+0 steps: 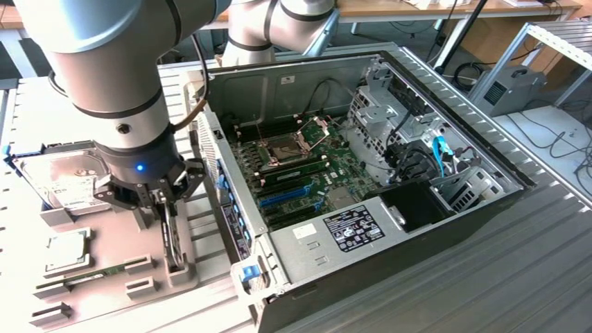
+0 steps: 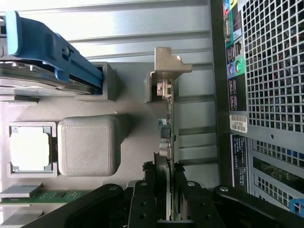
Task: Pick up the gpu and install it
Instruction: 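Pick up the gpu and move the gpu toward the slot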
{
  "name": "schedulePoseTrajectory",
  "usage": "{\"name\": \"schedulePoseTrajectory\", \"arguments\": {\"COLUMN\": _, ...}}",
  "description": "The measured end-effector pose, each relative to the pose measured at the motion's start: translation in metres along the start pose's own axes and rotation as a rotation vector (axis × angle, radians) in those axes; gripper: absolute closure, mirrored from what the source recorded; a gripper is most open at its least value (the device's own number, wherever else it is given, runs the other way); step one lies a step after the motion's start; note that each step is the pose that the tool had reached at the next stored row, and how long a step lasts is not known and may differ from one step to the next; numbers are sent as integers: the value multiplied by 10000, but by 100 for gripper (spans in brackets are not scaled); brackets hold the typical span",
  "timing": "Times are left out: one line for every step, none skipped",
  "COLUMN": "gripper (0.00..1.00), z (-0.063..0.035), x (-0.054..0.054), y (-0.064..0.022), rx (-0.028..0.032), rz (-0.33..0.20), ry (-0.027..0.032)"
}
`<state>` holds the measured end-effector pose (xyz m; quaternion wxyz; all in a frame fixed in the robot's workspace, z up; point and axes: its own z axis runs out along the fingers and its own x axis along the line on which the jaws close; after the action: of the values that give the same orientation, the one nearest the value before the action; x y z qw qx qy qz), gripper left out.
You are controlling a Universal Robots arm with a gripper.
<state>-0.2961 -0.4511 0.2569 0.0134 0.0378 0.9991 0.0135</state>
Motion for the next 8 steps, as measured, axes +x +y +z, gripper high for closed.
{"name": "schedulePoseTrajectory", "arguments": {"gripper": 74, "z": -3, "x": 0, "y": 0, "rx": 0, "rz": 0, "ry": 0}}
{"name": "schedulePoseTrajectory", "arguments": {"gripper": 74, "z": -5, "x": 0, "y": 0, "rx": 0, "rz": 0, "ry": 0}}
{"name": "schedulePoseTrajectory", "arguments": {"gripper": 74, "z": -10, "x": 0, "y": 0, "rx": 1, "rz": 0, "ry": 1}}
{"name": "schedulePoseTrajectory", "arguments": {"gripper": 74, "z": -13, "x": 0, "y": 0, "rx": 1, "rz": 0, "ry": 1}}
{"name": "schedulePoseTrajectory", "arguments": {"gripper": 74, "z": -16, "x": 0, "y": 0, "rx": 0, "rz": 0, "ry": 0}}
{"name": "schedulePoseTrajectory", "arguments": {"gripper": 74, "z": -20, "x": 0, "y": 1, "rx": 0, "rz": 0, "ry": 1}}
{"name": "schedulePoseTrajectory", "arguments": {"gripper": 74, "z": -27, "x": -1, "y": 1, "rx": 1, "rz": 0, "ry": 1}}
{"name": "schedulePoseTrajectory", "arguments": {"gripper": 74, "z": -33, "x": -1, "y": 1, "rx": 0, "rz": 0, "ry": 0}}
